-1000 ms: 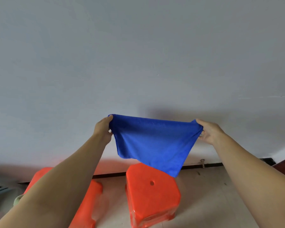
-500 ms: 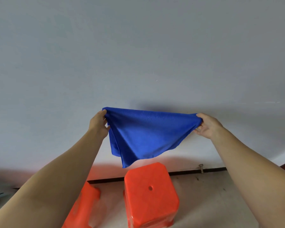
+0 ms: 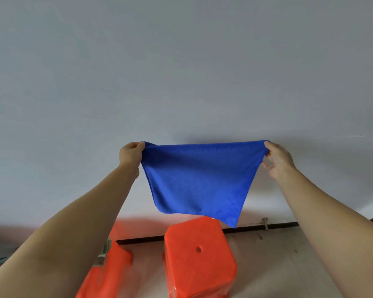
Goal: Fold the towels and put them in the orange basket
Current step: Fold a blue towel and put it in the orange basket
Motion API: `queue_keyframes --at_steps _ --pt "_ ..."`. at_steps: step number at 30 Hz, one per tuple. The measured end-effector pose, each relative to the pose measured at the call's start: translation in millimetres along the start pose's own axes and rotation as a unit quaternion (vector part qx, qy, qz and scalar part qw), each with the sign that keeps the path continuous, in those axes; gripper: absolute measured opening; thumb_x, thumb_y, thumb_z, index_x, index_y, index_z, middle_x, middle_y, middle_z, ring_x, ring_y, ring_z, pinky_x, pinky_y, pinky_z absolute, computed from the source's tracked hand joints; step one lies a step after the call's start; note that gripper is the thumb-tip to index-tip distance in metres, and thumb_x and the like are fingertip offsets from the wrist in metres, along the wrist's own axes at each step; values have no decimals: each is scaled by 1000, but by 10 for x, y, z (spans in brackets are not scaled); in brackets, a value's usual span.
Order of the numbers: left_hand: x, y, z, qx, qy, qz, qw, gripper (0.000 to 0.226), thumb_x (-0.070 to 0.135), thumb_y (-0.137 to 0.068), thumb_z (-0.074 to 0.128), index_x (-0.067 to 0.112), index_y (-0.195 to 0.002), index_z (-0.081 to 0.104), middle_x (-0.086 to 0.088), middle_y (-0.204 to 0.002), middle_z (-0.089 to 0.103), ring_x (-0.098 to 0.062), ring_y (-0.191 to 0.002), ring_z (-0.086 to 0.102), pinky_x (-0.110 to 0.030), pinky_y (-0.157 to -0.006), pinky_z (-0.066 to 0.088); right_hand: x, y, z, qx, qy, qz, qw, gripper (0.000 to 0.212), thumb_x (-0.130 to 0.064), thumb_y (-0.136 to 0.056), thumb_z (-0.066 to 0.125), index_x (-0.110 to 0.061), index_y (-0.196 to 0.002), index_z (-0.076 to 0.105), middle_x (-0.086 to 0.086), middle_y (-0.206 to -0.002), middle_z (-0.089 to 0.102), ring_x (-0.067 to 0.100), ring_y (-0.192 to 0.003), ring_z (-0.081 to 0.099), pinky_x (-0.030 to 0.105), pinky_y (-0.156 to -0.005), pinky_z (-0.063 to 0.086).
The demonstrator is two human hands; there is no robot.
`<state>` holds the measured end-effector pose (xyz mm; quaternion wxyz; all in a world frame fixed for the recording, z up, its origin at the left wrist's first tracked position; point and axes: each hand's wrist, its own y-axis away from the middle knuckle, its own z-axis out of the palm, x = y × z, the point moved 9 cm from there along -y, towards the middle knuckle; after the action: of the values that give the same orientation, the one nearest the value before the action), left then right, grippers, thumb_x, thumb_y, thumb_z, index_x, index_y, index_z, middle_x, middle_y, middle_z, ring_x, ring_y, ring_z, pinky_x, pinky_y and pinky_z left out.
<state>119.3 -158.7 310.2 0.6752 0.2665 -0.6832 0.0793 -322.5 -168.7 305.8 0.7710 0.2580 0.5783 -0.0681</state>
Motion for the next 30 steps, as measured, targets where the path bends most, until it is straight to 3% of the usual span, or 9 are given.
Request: queue_keyframes --at_steps 4,7,10,13,16,23,27,30 --pt "42 21 -36 40 -28 25 998 18 25 -94 51 9 -89 55 1 -72 50 -21 -78 45 -30 -66 41 -27 -9 -12 12 -11 -20 1000 16 -13 -92 55 -20 -78 58 -5 -86 60 10 -85 56 34 -89 49" --pt "32 17 -65 57 -27 32 997 19 27 -95 49 9 -92 53 1 -72 47 -19 -74 44 -30 -66 40 -35 -5 -15 16 -3 -30 999 17 -13 -92 54 -20 -77 58 -5 -84 59 11 -84 56 33 -90 47" --pt "-62 -18 -37 32 59 -5 998 20 28 -95 50 14 -81 52 3 -75 46 -12 -69 42 -22 -63 40 -54 -3 -17 14 -2 -46 999 18 -12 -93 53 -18 -76 57 -3 -80 57 11 -76 54 31 -83 46" --pt "-185 -64 26 -5 177 -53 983 22 26 -95 52 17 -76 51 2 -82 53 -13 -78 50 -25 -75 47 -65 3 -9 6 13 -56 998 18 -9 -90 51 -16 -73 54 0 -77 53 16 -75 50 31 -74 43" --pt "-289 -109 77 -7 215 -74 974 21 23 -96 52 14 -77 52 0 -83 54 -17 -86 52 -29 -83 48 -35 -35 -9 2 39 -63 997 17 -10 -85 51 -18 -70 50 1 -74 50 17 -73 46 34 -69 39" --pt "-945 -293 168 -2 141 -138 980 20 23 -94 53 16 -75 52 0 -83 52 -21 -90 49 -32 -82 46 550 -313 -116 13 131 -26 991 13 -27 -70 56 -25 -64 45 4 -74 39 21 -76 36 31 -62 31" --pt "-1339 -456 264 -3 143 -181 973 19 22 -94 53 17 -76 51 1 -81 53 -17 -77 51 -30 -72 46 911 -471 -216 34 132 10 991 16 -21 -83 58 -20 -69 52 3 -80 51 22 -79 48 36 -71 40" --pt "-1397 -564 363 -6 163 -186 969 16 19 -95 53 16 -79 53 0 -82 56 -14 -73 53 -30 -74 46 983 -569 -194 38 109 18 993 16 -15 -92 55 -18 -76 57 1 -82 58 17 -80 55 32 -74 45"
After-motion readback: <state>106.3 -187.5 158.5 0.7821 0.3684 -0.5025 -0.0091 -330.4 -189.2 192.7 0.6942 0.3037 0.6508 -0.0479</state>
